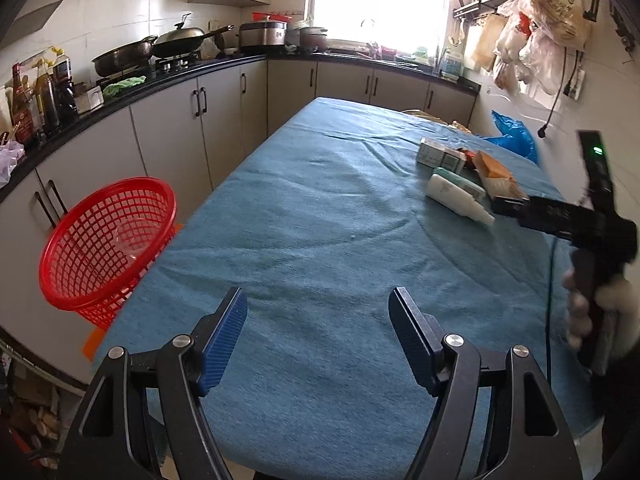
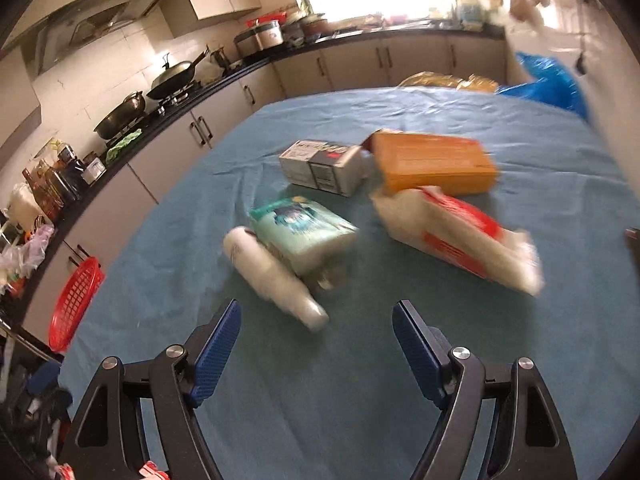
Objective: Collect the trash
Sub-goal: 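Return both open tools from the basket to the trash on the table, then grasp the white bottle with left tool while right tool grasps green snack pack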
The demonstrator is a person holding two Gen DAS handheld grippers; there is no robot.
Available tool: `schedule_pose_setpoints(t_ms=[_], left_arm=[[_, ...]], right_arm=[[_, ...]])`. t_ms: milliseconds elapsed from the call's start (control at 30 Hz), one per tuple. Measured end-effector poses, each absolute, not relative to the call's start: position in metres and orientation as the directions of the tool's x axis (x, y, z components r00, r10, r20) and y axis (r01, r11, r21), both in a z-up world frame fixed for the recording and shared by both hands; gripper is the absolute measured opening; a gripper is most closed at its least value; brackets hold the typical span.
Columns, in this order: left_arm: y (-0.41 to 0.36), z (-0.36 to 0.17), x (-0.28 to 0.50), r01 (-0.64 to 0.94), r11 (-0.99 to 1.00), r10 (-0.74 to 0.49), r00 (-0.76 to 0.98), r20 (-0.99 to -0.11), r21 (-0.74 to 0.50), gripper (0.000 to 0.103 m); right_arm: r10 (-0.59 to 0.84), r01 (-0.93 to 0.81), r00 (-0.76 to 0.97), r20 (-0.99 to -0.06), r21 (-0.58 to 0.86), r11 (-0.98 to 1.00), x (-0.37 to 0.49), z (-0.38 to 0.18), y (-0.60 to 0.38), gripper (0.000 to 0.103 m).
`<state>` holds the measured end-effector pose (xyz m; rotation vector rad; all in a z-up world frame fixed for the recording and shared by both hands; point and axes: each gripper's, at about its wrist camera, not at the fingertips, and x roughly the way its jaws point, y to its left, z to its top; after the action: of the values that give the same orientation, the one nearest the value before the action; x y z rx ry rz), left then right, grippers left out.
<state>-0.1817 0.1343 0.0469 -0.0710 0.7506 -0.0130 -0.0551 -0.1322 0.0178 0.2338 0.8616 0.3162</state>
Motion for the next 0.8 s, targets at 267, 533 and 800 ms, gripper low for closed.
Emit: schedule_pose_setpoints(t_ms=[267, 533, 800], left_arm=[[0.147, 0.048, -0.161, -0.049, 0.998, 0.001, 0.717, -0.697, -0.049, 0.072], [0.1, 0.053, -0.114, 0.057, 0.997, -0.08, 0.697, -0.713, -0.056, 0.072], [0.016, 0.028, -0.036, 0.235, 0.971, -0.183, 0.616, -0.766, -0.043, 0.072]], right_arm=[[0.67, -0.409, 0.464, -0.579, 0.531, 0.742, -0.058, 0.028, -0.102, 0.077], [0.524, -0.301, 0.624, -0.58, 0.441, 0.846, -0.053, 0.035, -0.133, 0.077], [0.507, -0.21, 0.665, -0.549, 0.513, 0.832, -0.043, 0.033, -0.166, 0.077]])
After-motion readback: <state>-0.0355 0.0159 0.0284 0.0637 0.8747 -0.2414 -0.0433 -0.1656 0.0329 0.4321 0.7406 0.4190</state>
